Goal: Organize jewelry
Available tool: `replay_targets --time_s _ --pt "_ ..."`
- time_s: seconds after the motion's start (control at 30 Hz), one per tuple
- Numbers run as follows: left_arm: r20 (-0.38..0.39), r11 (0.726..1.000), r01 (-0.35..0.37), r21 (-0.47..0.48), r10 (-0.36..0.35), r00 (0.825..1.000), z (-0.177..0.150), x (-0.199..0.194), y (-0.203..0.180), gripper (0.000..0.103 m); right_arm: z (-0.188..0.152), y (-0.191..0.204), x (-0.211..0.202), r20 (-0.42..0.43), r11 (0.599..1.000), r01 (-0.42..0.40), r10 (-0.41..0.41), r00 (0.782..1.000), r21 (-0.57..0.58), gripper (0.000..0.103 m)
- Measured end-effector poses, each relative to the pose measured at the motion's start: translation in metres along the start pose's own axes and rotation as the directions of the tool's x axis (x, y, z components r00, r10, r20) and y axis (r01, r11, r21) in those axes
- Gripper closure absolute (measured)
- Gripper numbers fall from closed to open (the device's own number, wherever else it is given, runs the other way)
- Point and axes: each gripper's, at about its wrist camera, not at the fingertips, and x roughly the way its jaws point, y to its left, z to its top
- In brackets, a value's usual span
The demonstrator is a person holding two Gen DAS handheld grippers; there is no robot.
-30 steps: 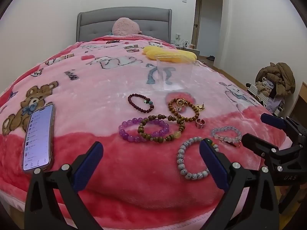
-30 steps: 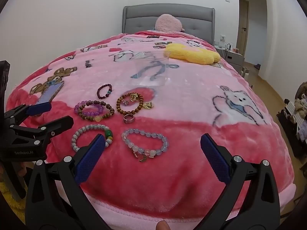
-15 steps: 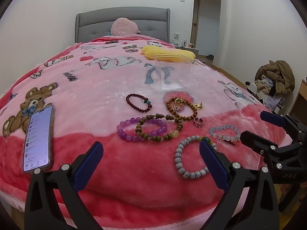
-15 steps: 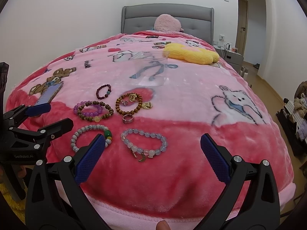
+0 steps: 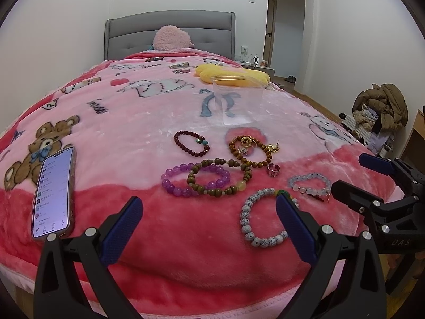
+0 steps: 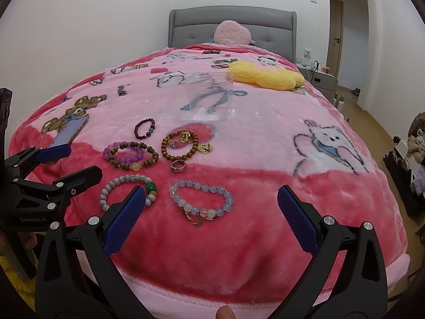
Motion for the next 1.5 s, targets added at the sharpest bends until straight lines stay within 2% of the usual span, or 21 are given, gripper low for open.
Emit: replay_targets --time_s 0.4,0.57,0.67,0.77,0.87,1.0,1.1,1.17,1.37,1.5 --pt "0.009 1.0 0.001 -0.014 -0.001 1.0 0.002 -0.001 0.007 0.004 0.001 0.0 0.0 0.003 1.0 -0.002 0.002 1.0 0.001 0.008" --pt "0.041 0.999 0.039 -0.022 -0.038 0.998 0.004 -0.003 0.012 0.004 0.003 0.006 -0.003 0.063 0.999 0.031 -0.029 0.998 -0.018 0.008" --pt "0.06 1.0 0.03 -0.003 -0.03 0.998 0.005 -0.003 0.016 0.004 0.008 0.013 -0.003 0.083 0.998 0.049 -0.045 0.996 -0.045 0.008" --pt "0.049 0.998 0.068 -0.003 -0.067 0.997 0.007 0.0 0.022 0.004 0.009 0.013 0.001 0.07 0.998 0.008 -0.004 0.998 -0.054 0.008" --pt "0.032 0.992 0.119 -0.044 -0.117 0.993 0.012 0.007 0.035 0.004 0.009 0.009 0.002 0.065 0.998 -0.003 0.007 0.998 -0.069 0.008" --pt "-0.042 0.987 0.122 -0.108 -0.127 0.991 0.017 0.024 0.046 0.005 0.009 0.001 0.001 0.074 0.998 -0.038 0.042 0.996 -0.056 0.009" --pt "-0.073 0.979 0.143 -0.148 -0.155 0.985 0.018 0.035 0.053 0.014 0.008 -0.003 0.003 0.058 0.997 -0.052 0.055 0.997 -0.056 0.028" --pt "-0.088 0.979 0.143 -0.144 -0.157 0.984 0.018 0.04 0.053 0.021 0.006 -0.006 0.005 0.039 0.996 -0.062 0.064 0.997 -0.062 0.032" --pt "-0.101 0.974 0.161 -0.161 -0.178 0.979 0.016 0.053 0.055 0.044 -0.003 -0.013 0.013 -0.007 0.994 -0.09 0.09 0.996 -0.068 0.064" --pt "-0.087 0.962 0.167 -0.217 -0.189 0.978 0.018 0.058 0.066 0.044 -0.003 -0.021 0.017 -0.011 0.994 -0.095 0.094 0.995 -0.046 0.075"
